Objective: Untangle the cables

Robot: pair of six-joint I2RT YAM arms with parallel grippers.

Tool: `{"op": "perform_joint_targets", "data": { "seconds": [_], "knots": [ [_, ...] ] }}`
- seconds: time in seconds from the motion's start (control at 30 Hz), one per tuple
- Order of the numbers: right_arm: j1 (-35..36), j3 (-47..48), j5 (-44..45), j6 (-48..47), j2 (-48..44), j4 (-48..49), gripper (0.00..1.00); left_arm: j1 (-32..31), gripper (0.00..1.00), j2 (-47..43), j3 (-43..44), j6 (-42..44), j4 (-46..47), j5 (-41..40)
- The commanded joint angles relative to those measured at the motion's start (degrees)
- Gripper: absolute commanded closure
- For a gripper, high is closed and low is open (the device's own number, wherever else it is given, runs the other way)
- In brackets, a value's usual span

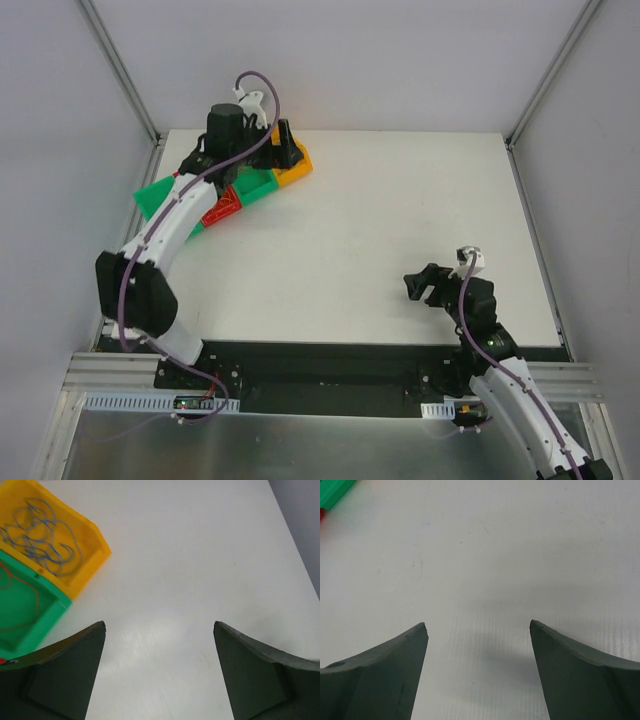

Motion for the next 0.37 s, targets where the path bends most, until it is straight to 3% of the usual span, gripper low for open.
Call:
{"op": "perform_joint_targets", "data": {
  "seconds": [0.0, 0.2, 0.33],
  "knots": [
    [-0.28, 1.17, -1.06, -1.16, -2.52, 1.79, 0.13, -4.44, 0.11, -16.51, -16.42, -0.12, -0.27, 8.06],
    [-0.2, 1.0, -1.51, -1.6, -10.15, -0.84, 0.09, -6.11, 0.07, -44.18, -39.11, 2.25, -1.49, 8.95],
    [-0.2, 4.5, -1.86, -0.72, -16.31, -3.83, 0.02, -6.11, 0.02, -59.75, -45.99, 4.62, -3.6, 6.14]
  ]
}}
